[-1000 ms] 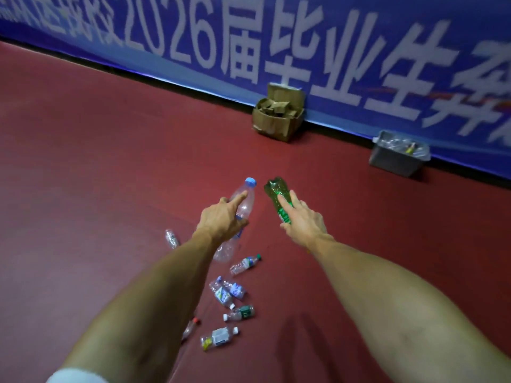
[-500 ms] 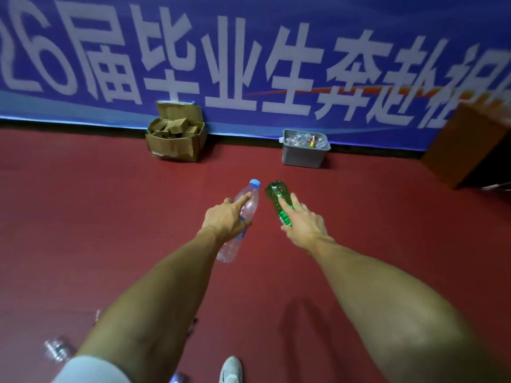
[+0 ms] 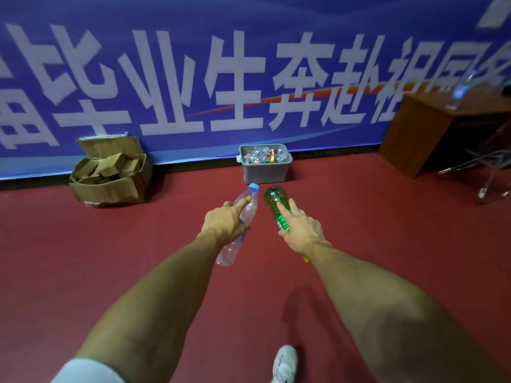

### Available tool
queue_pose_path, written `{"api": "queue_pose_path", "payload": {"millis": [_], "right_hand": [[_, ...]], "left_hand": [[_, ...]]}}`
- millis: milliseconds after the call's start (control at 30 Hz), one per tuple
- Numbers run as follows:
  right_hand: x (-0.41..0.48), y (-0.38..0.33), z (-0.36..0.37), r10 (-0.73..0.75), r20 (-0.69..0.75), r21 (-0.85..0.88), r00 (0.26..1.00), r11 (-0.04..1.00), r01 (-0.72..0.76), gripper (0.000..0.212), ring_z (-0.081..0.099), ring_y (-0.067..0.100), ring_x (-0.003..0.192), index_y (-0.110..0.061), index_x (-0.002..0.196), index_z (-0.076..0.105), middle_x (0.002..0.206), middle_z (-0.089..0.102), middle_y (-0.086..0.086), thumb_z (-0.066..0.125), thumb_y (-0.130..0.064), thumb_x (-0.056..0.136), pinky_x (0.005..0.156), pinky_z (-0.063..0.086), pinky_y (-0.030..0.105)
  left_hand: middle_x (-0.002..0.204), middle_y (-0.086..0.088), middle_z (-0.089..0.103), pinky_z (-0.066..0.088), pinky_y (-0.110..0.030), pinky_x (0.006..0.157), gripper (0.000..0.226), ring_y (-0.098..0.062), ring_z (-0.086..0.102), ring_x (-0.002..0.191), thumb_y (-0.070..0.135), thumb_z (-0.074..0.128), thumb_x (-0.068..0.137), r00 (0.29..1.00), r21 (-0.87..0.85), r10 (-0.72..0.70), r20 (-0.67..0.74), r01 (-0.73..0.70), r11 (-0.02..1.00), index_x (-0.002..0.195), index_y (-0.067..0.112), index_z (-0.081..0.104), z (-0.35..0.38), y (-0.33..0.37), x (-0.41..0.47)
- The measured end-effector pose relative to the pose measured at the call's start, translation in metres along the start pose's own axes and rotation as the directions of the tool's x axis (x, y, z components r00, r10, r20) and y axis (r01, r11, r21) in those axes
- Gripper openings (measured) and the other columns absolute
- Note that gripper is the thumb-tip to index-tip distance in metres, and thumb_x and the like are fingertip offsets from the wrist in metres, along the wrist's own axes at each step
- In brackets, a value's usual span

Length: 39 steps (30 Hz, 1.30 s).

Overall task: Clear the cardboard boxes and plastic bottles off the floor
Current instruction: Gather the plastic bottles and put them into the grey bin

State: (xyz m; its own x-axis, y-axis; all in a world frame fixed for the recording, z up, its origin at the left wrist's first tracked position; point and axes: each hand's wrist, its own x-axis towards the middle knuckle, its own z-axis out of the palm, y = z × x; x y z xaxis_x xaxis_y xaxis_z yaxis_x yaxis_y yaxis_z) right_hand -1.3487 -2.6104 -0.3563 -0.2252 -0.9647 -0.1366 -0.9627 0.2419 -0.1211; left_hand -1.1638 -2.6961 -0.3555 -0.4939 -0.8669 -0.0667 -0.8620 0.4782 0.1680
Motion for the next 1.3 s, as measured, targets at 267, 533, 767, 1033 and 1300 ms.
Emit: {"api": "queue_pose_path", "payload": {"millis": [267, 533, 767, 1033, 1300], "right_hand": [[0.206, 0.073, -0.039, 0.026, -0.016, 0.01, 1.0, 1.0, -0.025, 0.077, 0.026, 0.025, 0.148, -0.034, 0.16, 0.003, 0.168, -0.004, 0.0, 0.054, -0.033, 0.102, 0.105, 0.043, 0.041], [0.385, 0.113, -0.079, 0.01, -0.003, 0.01, 1.0, 1.0, -0.01, 0.078, 0.025, 0.025, 0.149, -0.034, 0.16, 0.002, 0.168, -0.005, 0.001, 0.054, -0.032, 0.102, 0.106, 0.044, 0.041], [0.562, 0.12, -0.085, -0.012, -0.018, 0.004, 1.0, 1.0, 0.013, 0.078, 0.03, 0.024, 0.147, -0.034, 0.16, 0.002, 0.168, -0.004, 0.001, 0.055, -0.033, 0.102, 0.101, 0.047, 0.039], [0.735, 0.153, -0.105, 0.052, 0.055, 0.032, 0.997, 0.998, -0.054, 0.079, 0.023, 0.025, 0.151, -0.035, 0.16, 0.001, 0.168, -0.008, 0.0, 0.055, -0.034, 0.102, 0.107, 0.042, 0.04], [0.894, 0.229, -0.133, 0.035, 0.044, 0.027, 0.998, 0.999, -0.036, 0.079, 0.028, 0.025, 0.148, -0.034, 0.16, 0.003, 0.168, -0.005, 0.002, 0.055, -0.032, 0.102, 0.107, 0.041, 0.038]], "left_hand": [[0.137, -0.012, 0.05, 0.055, -0.039, 0.081, 0.071, -0.03, 0.066, 0.1, 0.055, 0.052, 0.098, 0.998, 0.039, 0.06, 0.004, -0.06, 0.997, 0.156, 0.043, 0.012, -0.019, 0.017, 0.219], [0.14, -0.014, 0.048, 0.056, -0.039, 0.083, 0.072, -0.028, 0.066, 0.1, 0.056, 0.049, 0.098, 0.999, 0.042, 0.03, 0.034, -0.032, 0.999, 0.157, 0.041, 0.011, -0.038, 0.007, 0.405], [0.139, -0.014, 0.05, 0.053, -0.041, 0.085, 0.069, -0.033, 0.064, 0.107, 0.054, 0.051, 0.098, 1.0, 0.037, 0.016, -0.005, -0.016, 0.999, 0.156, 0.04, 0.016, -0.039, -0.029, 0.584], [0.127, -0.015, 0.057, 0.052, -0.042, 0.085, 0.068, -0.034, 0.064, 0.105, 0.051, 0.053, 0.098, 0.999, 0.023, 0.025, 0.024, -0.025, 0.999, 0.155, 0.038, 0.019, -0.051, -0.048, 0.766], [0.136, -0.011, 0.058, 0.05, -0.041, 0.088, 0.073, -0.033, 0.063, 0.112, 0.05, 0.055, 0.098, 0.999, 0.022, 0.05, 0.021, -0.051, 0.998, 0.157, 0.039, 0.014, -0.04, -0.007, 0.94]]}}
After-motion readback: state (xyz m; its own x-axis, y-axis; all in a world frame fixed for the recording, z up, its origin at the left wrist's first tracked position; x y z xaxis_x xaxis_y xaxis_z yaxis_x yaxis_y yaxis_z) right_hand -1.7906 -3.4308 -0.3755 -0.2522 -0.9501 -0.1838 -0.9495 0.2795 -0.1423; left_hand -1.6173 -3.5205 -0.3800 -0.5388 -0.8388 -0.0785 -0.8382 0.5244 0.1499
